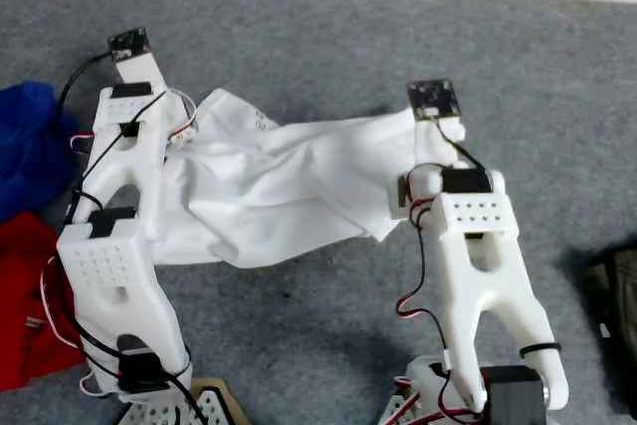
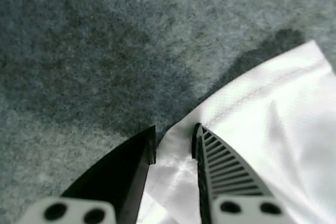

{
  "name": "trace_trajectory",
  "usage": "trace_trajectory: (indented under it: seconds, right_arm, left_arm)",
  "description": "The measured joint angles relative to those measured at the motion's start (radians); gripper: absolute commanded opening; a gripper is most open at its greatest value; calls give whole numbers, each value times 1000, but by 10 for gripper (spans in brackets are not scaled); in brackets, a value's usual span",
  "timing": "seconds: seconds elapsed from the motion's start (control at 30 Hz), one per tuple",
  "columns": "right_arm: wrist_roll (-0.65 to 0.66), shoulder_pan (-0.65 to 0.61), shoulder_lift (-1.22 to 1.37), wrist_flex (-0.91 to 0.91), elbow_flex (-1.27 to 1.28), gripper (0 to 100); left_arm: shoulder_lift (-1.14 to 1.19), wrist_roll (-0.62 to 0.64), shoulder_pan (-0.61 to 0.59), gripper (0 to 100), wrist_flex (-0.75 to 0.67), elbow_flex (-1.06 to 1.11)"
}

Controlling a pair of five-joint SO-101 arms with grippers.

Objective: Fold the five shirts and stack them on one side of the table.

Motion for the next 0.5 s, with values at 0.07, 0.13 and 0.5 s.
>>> trace_trajectory:
  seconds: [0.07,0.13,0.5]
  right_arm:
    - [0,0,0,0,0,201]
    - [0,0,0,-2,0,201]
    - [0,0,0,-2,0,201]
  left_arm:
    - [2,0,0,141,0,-2]
    - [2,0,0,141,0,-2]
    - [9,2,40,37,6,0]
